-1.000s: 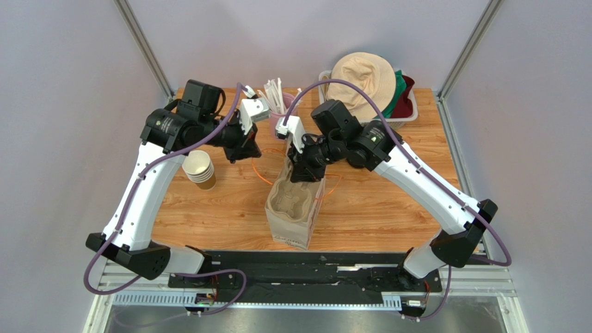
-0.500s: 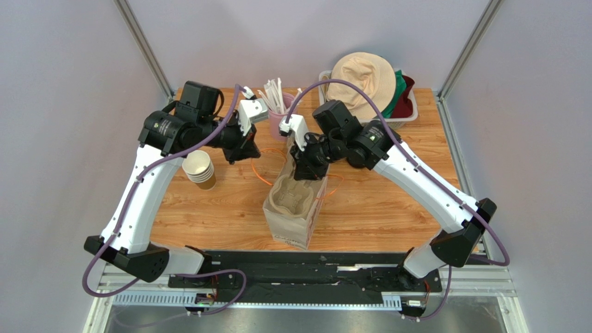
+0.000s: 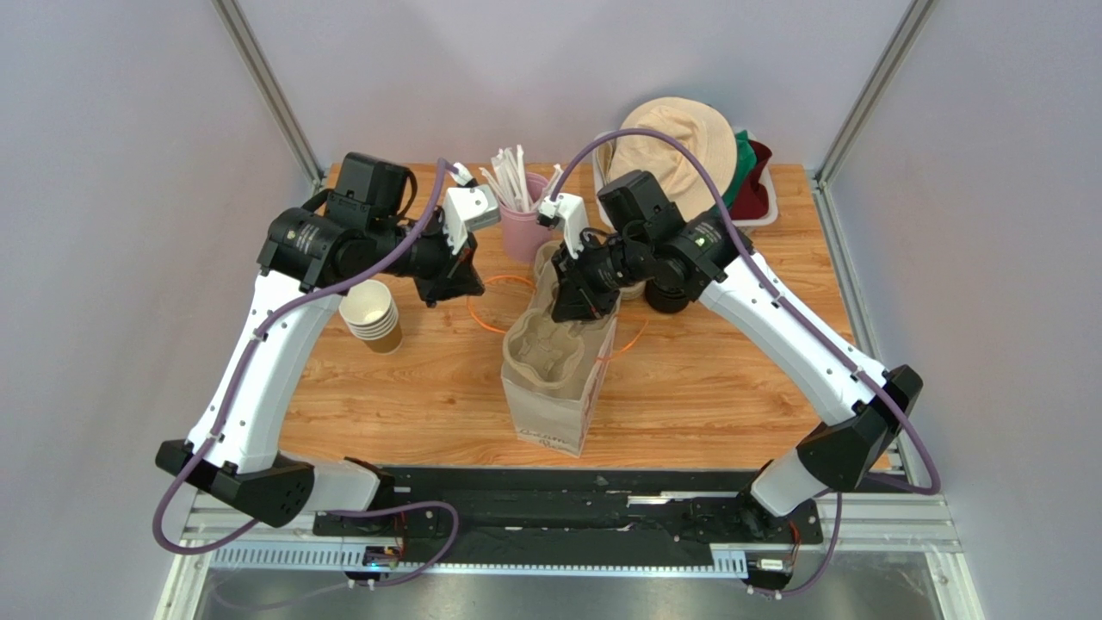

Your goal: Pack the takeout coffee

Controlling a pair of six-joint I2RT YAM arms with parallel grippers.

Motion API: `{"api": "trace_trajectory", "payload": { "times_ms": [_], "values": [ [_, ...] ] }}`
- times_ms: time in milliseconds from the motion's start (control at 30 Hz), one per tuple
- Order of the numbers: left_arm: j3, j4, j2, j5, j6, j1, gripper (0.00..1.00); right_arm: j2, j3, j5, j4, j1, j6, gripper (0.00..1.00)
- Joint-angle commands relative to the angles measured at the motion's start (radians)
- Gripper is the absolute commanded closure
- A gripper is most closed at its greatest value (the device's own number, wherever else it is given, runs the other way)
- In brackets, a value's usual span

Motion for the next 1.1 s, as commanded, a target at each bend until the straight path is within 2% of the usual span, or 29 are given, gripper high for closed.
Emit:
{"api": "trace_trajectory", "payload": {
  "times_ms": [0, 433, 867, 1067],
  "values": [
    [0.0, 0.022, -0.034, 0.01, -0.003, -0.003, 0.98, -0.005, 0.015, -0.033, 0.064, -0.004, 0.047, 0.96],
    [0.009, 0.019, -0.028, 0.006, -0.001, -0.001, 0.98, -0.03, -0.053, 0.051, 0.07, -0.004, -0.053, 0.96],
    [0.016, 0.019, -0.021, 0.003, -0.001, -0.003, 0.98, 0.008, 0.001, 0.054, -0.069, -0.002, -0.224, 0.97],
    [0.012, 0.03, -0.021, 0.007, -0.012, -0.003, 0.98, 0.037, -0.021, 0.103, -0.074, 0.033, -0.264, 0.96]
  ]
}}
